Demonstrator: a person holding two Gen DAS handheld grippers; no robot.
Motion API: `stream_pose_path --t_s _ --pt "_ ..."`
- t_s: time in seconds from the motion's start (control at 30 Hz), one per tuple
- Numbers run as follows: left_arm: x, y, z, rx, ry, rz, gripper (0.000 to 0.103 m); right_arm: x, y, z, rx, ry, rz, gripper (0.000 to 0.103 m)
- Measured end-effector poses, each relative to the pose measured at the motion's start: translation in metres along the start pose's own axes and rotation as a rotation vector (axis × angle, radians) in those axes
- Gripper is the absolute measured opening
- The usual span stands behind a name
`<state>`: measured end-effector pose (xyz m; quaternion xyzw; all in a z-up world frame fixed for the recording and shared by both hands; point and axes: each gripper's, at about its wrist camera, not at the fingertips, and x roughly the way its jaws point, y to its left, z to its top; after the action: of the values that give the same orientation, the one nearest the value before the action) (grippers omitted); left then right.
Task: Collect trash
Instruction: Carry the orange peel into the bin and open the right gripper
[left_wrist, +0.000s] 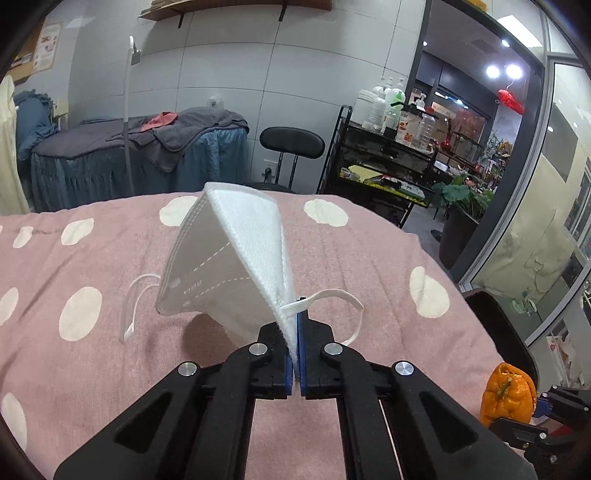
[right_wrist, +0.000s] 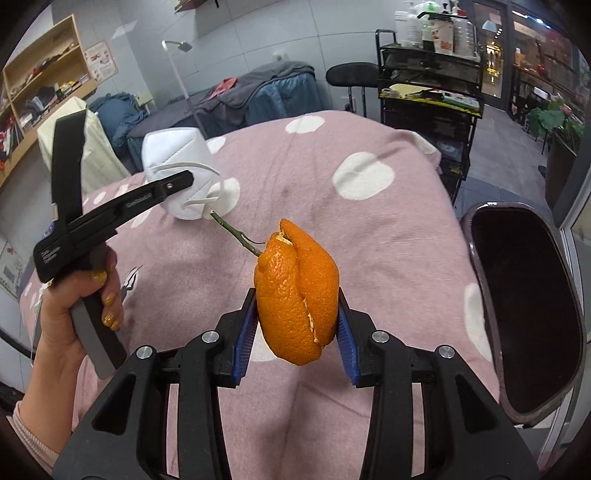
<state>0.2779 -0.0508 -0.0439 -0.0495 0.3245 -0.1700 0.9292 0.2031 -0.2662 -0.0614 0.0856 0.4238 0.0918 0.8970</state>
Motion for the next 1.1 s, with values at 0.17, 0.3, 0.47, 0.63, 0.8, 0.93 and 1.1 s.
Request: stream_pose_path --t_s 0.17,0.3,0.47,0.63,0.8,0.93,1.1 --pt "-0.030 -0.028 0.001 0.033 -0.065 -0.028 0.002 -0.021 -0.017 -0.006 0.029 -0.043 -0.008 0.040" --pt "-0.050 -0.056 0.000 0.049 -0.099 -0.092 0.002 -0.039 -0.031 -0.011 0.056 -0.078 -0.019 0.040" --pt "-0.063 -0.084 -0.004 0.074 -0.115 -0.159 0.002 -0.062 -0.055 -0.017 0.092 -0.131 -0.049 0.040" --pt "-0.071 -0.110 -0.010 0.116 -0.128 -0.205 0.002 -0.079 -0.088 -0.024 0.143 -0.168 -0.091 0.040" --pt "-0.071 -0.128 -0.013 0.126 -0.122 -0.249 0.002 -0.085 -0.120 -0.028 0.192 -0.181 -0.144 0.040" --pt "-0.070 -0.141 -0.016 0.131 -0.116 -0.272 0.002 -0.083 -0.148 -0.030 0.227 -0.179 -0.192 0.040" --pt "-0.067 -0.154 -0.019 0.156 -0.102 -0.292 0.002 -0.071 -0.179 -0.027 0.263 -0.164 -0.250 0.040"
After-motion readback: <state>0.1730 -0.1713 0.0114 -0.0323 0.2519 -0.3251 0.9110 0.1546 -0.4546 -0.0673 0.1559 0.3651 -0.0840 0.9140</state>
